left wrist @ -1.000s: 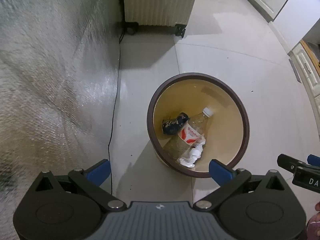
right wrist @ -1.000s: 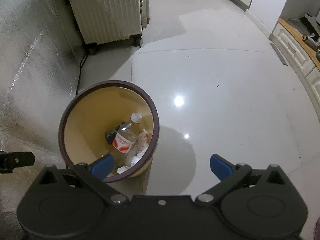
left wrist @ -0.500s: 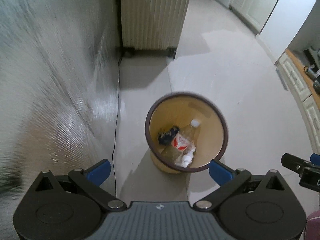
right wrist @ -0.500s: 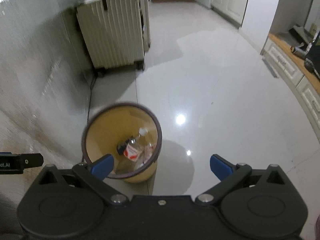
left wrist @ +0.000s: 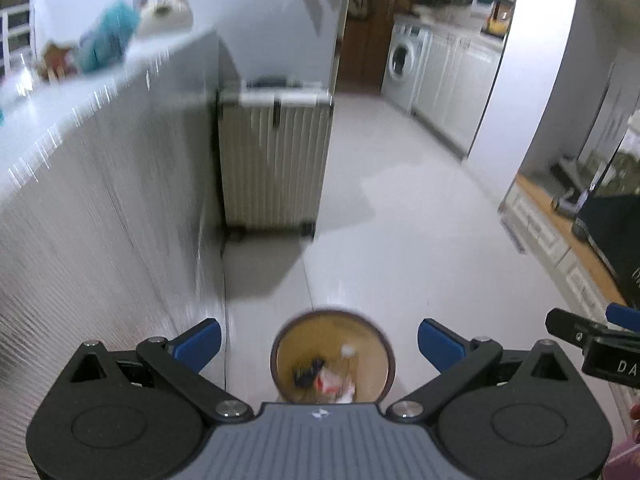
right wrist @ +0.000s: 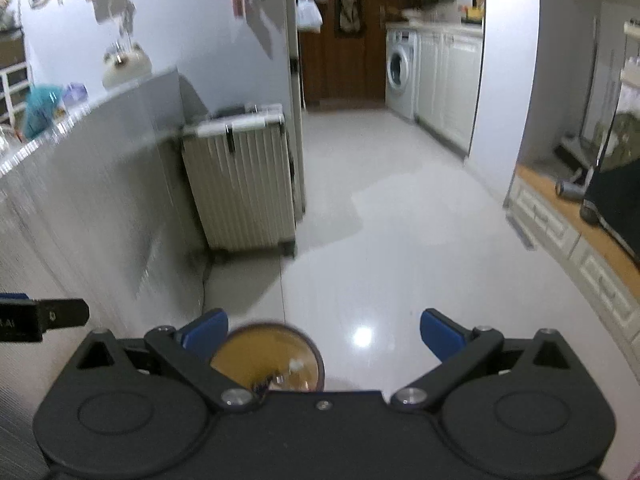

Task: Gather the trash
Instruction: 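Raise both tools from the wastebasket back toward the table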

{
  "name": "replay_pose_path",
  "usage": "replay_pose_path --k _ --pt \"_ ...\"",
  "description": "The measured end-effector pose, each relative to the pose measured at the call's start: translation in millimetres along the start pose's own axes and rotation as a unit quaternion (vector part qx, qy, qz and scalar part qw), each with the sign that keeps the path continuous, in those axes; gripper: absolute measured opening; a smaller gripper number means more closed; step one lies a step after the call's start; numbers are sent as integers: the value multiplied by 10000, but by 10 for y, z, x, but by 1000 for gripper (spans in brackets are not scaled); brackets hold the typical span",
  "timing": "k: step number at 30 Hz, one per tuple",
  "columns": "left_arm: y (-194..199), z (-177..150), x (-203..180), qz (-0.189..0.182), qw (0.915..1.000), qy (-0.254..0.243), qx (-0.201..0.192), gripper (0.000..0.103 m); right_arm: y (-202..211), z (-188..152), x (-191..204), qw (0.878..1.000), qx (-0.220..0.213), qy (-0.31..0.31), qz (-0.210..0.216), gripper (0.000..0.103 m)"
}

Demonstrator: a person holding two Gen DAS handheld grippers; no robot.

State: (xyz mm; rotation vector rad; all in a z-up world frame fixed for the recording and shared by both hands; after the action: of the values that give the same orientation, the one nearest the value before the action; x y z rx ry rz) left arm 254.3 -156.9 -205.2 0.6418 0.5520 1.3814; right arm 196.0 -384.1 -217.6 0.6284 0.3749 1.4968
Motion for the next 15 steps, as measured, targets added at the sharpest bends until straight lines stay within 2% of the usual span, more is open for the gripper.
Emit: replay_pose_path --k 6,15 --pt "591 300 10 -9 9973 96 -728 103 485 360 127 9975 -657 219 139 103" --pt "1482 723 212 187 9844 10 -1748 103 1082 815 471 9858 -1584 368 422 103"
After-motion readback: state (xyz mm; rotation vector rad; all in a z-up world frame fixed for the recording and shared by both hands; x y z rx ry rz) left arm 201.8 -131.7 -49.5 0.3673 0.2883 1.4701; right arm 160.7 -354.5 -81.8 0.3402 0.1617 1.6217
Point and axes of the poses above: each gripper's, at about its wrist camera, not at the fingertips, and y roughly against the way its jaws point, x to its left, z to its top, the point moved 4 cm from there along -y, roughly the way its jaws point, and after that the axes turned 9 degrees about z, right-handed, at the moved point
